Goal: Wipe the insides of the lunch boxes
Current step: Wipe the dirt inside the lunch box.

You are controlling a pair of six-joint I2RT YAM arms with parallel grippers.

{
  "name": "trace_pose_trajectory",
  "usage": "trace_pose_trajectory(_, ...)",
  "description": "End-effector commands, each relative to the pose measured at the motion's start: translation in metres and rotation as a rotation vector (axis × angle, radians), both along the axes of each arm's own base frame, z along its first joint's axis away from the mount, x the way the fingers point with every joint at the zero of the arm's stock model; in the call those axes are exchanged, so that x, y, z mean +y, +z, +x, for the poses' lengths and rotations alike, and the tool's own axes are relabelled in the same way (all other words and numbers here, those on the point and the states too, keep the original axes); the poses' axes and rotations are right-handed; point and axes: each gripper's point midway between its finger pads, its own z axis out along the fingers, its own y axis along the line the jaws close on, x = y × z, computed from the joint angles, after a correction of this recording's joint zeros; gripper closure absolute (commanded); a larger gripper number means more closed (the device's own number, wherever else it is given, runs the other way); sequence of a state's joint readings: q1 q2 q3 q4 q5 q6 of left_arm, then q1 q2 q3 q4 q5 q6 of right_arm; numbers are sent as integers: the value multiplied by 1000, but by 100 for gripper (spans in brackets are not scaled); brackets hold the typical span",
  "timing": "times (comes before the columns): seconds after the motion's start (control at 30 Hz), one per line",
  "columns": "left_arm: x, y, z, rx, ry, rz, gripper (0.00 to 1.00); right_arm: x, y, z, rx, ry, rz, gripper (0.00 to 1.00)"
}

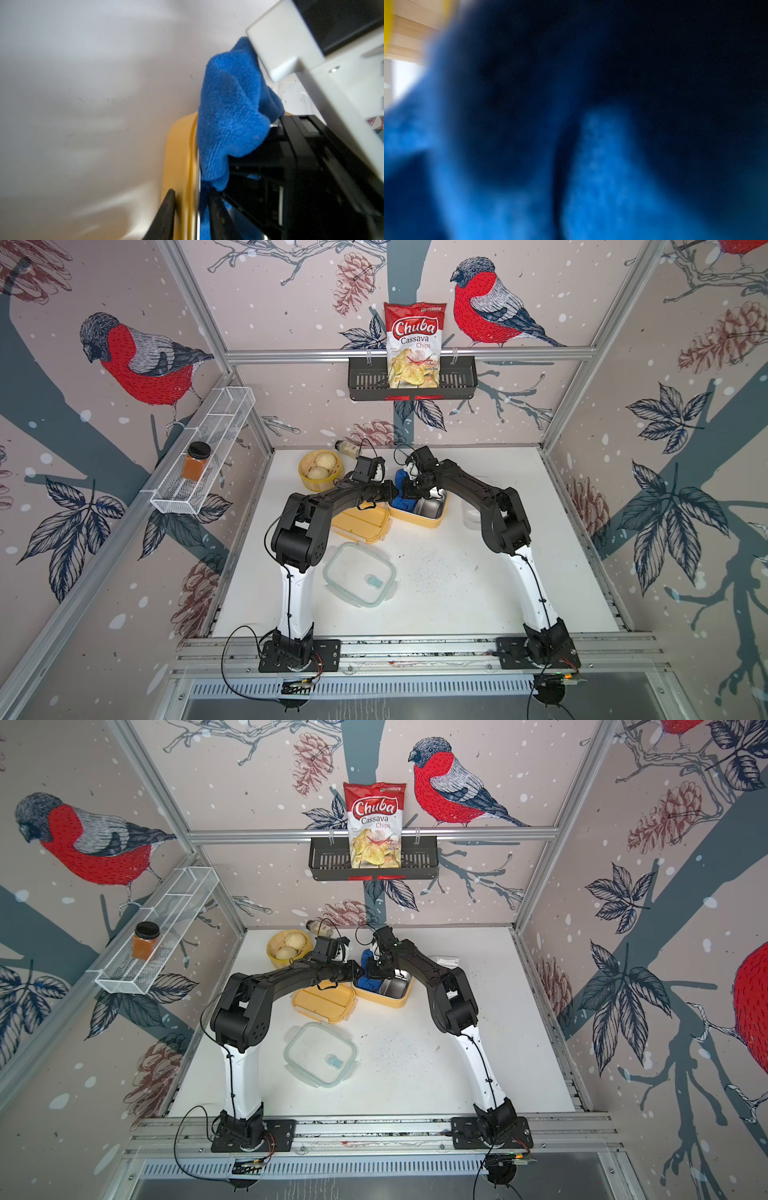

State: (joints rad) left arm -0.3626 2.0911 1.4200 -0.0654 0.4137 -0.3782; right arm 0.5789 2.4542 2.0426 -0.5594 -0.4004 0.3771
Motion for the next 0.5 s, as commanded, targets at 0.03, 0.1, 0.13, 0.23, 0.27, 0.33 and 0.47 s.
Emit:
trace_pose_trajectory(0.03,-4,3,3,-15,-8,-23,75,27,4,-27,114,69,139,100)
trace_pose_trajectory(0.1,-3,2,4,-17,-4,-20,77,29,4,-35,138,92,144,100)
trace_pose_trajectory(0.13,-3,2,4,-17,-1,-19,79,28,1,-40,156,111,141,100)
trace_pose_trajectory(0.23,-1,1,5,-19,7,-14,82,15,-11,-57,205,162,53,100)
trace_pose_trajectory(0.27,0,1,6,-19,12,-14,83,7,-16,-62,216,175,12,100)
trace_pose_trajectory(0.33,2,1,7,-19,16,-14,84,-13,-29,-73,241,199,-97,99)
trace_pose_trajectory(0.47,4,2,8,-24,18,-13,85,-67,-42,-61,174,131,-405,99)
